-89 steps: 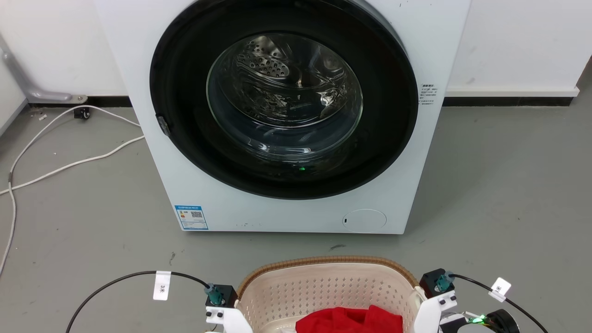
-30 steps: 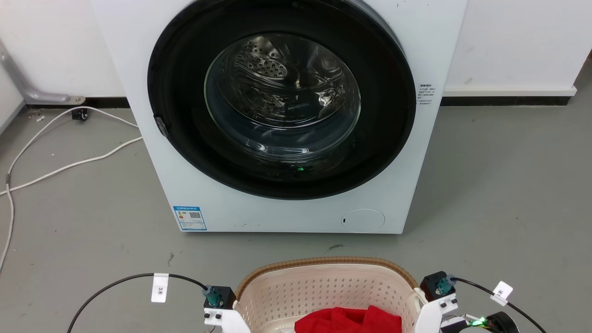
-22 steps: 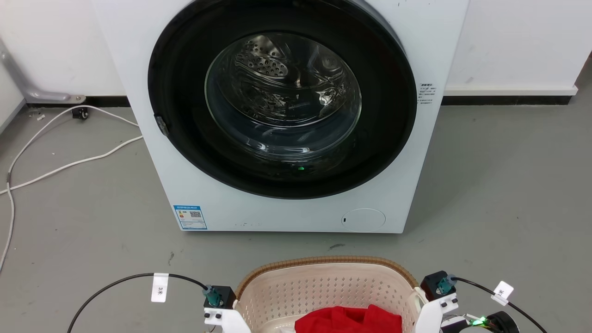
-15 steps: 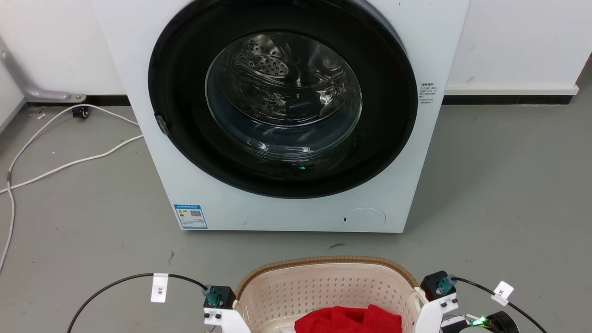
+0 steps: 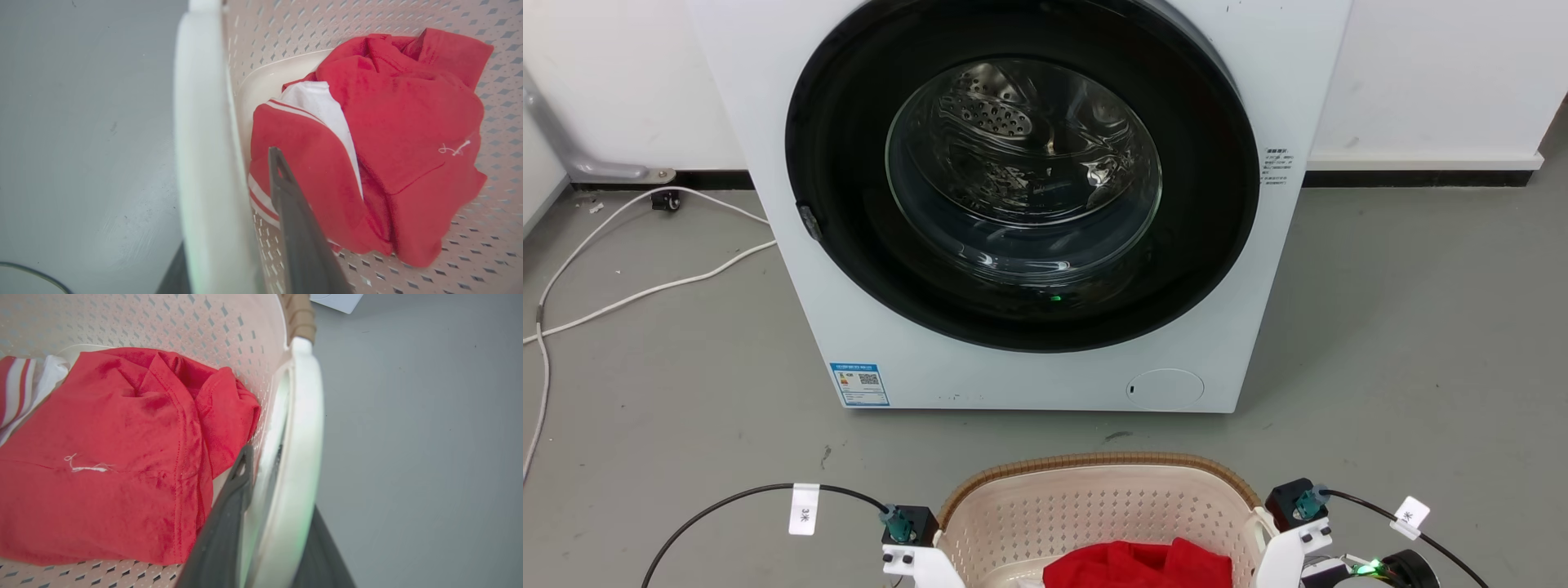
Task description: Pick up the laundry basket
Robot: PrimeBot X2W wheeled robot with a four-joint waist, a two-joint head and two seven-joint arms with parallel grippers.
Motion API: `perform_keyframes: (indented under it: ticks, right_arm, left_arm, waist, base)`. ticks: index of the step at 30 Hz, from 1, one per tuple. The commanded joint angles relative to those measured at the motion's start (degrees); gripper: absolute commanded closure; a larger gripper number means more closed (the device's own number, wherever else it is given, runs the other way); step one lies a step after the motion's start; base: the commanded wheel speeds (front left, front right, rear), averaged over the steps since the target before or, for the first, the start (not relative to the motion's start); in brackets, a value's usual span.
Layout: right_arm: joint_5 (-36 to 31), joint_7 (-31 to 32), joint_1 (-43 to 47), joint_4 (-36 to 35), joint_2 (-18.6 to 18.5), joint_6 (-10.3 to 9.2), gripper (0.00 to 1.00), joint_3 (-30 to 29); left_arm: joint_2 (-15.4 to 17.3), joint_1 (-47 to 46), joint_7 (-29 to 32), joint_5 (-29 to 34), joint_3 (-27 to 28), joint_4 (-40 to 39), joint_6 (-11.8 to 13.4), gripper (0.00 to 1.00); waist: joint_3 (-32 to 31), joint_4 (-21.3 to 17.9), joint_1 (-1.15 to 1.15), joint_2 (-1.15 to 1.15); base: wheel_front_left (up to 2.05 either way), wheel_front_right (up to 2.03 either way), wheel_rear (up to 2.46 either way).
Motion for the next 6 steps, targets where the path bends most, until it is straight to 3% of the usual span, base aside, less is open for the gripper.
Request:
perform_keyframes:
  ticks: [1,6]
  right_arm:
    - [0.1,-0.7,-1.3,-0.3,-0.3,0.16,1.0,0.2]
    - [0.1,-0.8,-1.0,-0.3,-0.3,0.16,1.0,0.4]
  left_arm:
    - [-0.5,-0.2,0.2,0.2,-0.6,-0.6,-1.6,1.0]
    - [-0.5,0.1,0.0,0.1,-0.8,-0.6,-1.6,1.0]
  waist:
    - [0.0,0.0,0.0,0.0]
    - [-0.2,-0.1,0.0,0.0]
  base:
    - [0.0,0.0,0.0]
    - [0.0,0.0,0.0]
